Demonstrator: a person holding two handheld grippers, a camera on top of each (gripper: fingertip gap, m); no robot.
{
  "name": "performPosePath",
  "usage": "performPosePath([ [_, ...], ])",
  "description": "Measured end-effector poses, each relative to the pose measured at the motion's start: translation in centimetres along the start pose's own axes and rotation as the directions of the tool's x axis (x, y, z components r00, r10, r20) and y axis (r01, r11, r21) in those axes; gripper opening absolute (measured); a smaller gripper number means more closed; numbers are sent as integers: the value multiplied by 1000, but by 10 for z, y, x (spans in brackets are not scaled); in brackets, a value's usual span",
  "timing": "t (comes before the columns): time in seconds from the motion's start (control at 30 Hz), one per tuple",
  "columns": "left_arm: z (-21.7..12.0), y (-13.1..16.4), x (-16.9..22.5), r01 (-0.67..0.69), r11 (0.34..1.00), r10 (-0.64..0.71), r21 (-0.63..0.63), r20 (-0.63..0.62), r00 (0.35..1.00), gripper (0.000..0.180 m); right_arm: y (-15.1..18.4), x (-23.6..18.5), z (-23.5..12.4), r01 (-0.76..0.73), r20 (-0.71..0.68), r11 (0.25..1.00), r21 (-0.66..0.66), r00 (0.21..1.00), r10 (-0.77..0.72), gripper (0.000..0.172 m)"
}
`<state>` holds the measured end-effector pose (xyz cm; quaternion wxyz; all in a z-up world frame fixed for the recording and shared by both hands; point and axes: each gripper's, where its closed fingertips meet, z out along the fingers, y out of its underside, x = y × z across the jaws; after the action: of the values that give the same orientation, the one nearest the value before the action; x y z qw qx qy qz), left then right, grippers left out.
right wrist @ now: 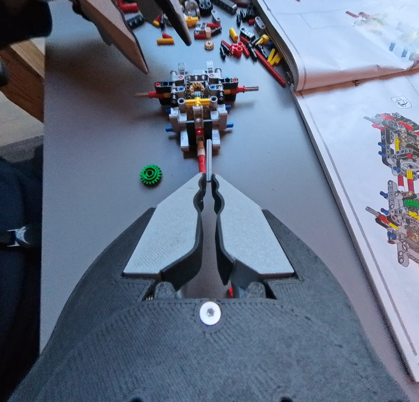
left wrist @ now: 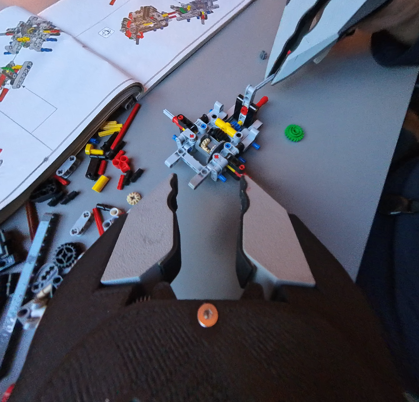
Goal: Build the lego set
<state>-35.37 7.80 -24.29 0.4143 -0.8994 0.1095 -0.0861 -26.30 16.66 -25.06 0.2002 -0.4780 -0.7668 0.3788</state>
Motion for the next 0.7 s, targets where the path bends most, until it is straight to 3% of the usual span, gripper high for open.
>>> performPosePath([
  [0.13, 10, -4, -6, -72, 997, 71, -40, -19, 997, 51, -2, -3, 5, 44, 14, 999, -30, 999, -44, 1],
  [0.37, 23, 8, 11, -39, 992, 22, -124, -134, 991, 42, 0, -1, 7, 57, 14, 998, -34, 998, -57, 1],
  [0.7, 27, 11, 19, -42, 990, 23, -137, -137, 990, 42, 1, 5, 5, 74, 15, 997, -36, 997, -73, 1],
])
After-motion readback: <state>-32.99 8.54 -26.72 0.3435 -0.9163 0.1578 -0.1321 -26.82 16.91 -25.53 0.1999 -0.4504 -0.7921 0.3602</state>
